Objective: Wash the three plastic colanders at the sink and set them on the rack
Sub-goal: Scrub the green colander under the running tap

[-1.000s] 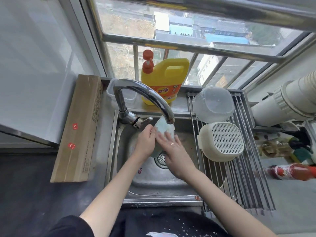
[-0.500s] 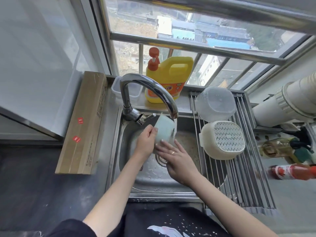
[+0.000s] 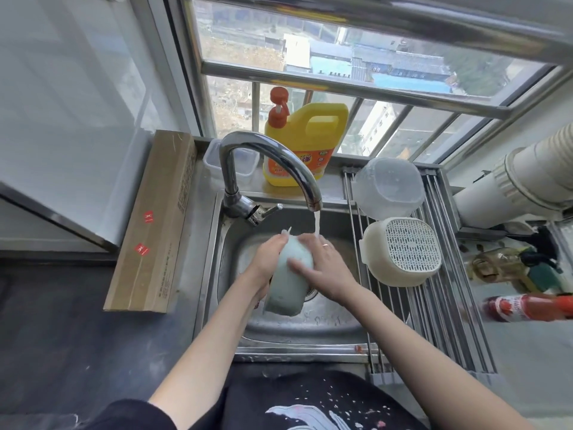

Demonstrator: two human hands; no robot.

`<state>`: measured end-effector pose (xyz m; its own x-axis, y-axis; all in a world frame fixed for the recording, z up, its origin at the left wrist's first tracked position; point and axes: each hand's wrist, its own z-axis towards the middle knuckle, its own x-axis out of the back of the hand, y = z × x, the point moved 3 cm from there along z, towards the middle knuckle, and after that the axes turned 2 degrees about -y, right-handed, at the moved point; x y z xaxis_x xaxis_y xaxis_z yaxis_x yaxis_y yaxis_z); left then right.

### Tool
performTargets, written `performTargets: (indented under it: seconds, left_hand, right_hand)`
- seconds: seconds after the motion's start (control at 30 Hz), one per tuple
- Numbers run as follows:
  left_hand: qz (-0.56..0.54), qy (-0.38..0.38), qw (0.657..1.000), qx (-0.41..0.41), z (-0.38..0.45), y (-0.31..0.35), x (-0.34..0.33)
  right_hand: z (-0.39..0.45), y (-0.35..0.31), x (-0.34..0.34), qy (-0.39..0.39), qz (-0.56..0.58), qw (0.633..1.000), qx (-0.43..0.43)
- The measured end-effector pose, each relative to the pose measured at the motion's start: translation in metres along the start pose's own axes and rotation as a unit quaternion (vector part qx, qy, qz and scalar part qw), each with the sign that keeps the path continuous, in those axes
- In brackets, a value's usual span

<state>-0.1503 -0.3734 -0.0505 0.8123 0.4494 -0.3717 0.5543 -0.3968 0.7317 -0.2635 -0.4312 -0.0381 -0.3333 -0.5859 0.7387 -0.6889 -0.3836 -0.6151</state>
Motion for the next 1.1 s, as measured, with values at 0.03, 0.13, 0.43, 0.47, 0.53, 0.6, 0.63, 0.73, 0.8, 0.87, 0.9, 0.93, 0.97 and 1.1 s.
performTargets:
  seconds: [0.03,0.13,0.43,0.47,0.53,0.6,0.63,0.73,0.8,0.87,0.9,0.93,0.97,1.1]
  left_hand:
    - [-0.005,-0.016,1.0,0.004,-0.001,-0.004,-0.002]
    - [0.039,0.003,0.999,-0.022,-0.001,-0.011,-0.005]
    - [0.185,0.1,0.974,-0.089,0.006,-0.001,-0.005]
    - [0.155,0.101,0.98,-0.079,0.007,0.0,-0.005]
    - [0.126,0.09,0.986,-0.068,0.009,0.0,-0.005]
    - [0.146,0.083,0.983,-0.069,0.009,0.0,-0.006]
    - [0.164,0.084,0.98,-0.075,0.009,-0.001,-0.006]
    - [0.222,0.095,0.964,-0.111,0.002,-0.001,-0.009]
    - [0.271,0.091,0.948,-0.137,-0.003,0.001,-0.008]
    - [0.296,0.061,0.942,-0.147,-0.009,-0.001,-0.01]
    - [0.288,0.055,0.945,-0.145,-0.012,-0.003,-0.012]
    - [0.274,0.059,0.949,-0.143,-0.013,-0.005,-0.013]
    - [0.261,0.069,0.952,-0.142,-0.013,-0.006,-0.013]
    - [0.135,0.102,0.98,-0.109,-0.007,-0.001,-0.01]
  right_hand:
    - [0.001,0.001,0.0,-0.018,0.034,0.999,-0.028]
    - [0.008,0.003,0.001,-0.066,-0.023,0.995,-0.078]
    - [0.008,-0.028,-0.008,-0.017,-0.179,0.963,-0.2]
    - [-0.003,-0.035,-0.014,-0.006,-0.221,0.961,-0.167]
    - [-0.019,-0.035,-0.022,0.001,-0.274,0.954,-0.122]
    - [-0.015,-0.026,-0.017,0.005,-0.269,0.958,-0.101]
    - [-0.009,-0.021,-0.013,0.019,-0.239,0.965,-0.105]
    - [0.012,-0.011,0.0,0.011,-0.104,0.977,-0.184]
    - [0.025,-0.007,0.003,-0.027,-0.038,0.969,-0.242]
    - [0.036,-0.001,0.008,-0.055,0.058,0.949,-0.306]
    - [0.039,-0.001,0.012,-0.068,0.067,0.944,-0.317]
    - [0.041,-0.003,0.015,-0.073,0.058,0.944,-0.317]
    - [0.04,-0.007,0.015,-0.063,0.044,0.948,-0.309]
    - [0.02,-0.038,-0.003,0.056,-0.178,0.969,-0.16]
